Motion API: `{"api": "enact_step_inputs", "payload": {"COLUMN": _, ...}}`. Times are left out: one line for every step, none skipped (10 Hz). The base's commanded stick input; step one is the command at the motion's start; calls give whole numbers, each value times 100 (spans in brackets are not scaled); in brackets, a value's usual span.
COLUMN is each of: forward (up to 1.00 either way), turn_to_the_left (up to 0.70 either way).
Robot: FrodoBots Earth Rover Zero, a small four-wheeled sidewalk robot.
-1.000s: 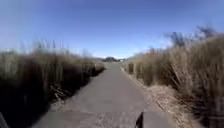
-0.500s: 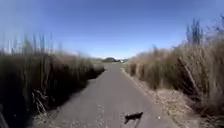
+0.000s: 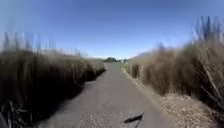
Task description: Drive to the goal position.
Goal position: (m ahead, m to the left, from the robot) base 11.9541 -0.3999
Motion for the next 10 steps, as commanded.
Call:
{"api": "enact_step_inputs", "payload": {"forward": 70, "turn_to_the_left": 0}}
{"api": "enact_step_inputs", "payload": {"forward": 70, "turn_to_the_left": 0}}
{"api": "enact_step_inputs", "payload": {"forward": 70, "turn_to_the_left": 0}}
{"api": "enact_step_inputs", "payload": {"forward": 70, "turn_to_the_left": 0}}
{"api": "enact_step_inputs", "payload": {"forward": 70, "turn_to_the_left": 0}}
{"api": "enact_step_inputs", "payload": {"forward": 70, "turn_to_the_left": 0}}
{"api": "enact_step_inputs", "payload": {"forward": 70, "turn_to_the_left": 0}}
{"api": "enact_step_inputs", "payload": {"forward": 70, "turn_to_the_left": 0}}
{"api": "enact_step_inputs", "payload": {"forward": 70, "turn_to_the_left": 0}}
{"api": "enact_step_inputs", "payload": {"forward": 70, "turn_to_the_left": 0}}
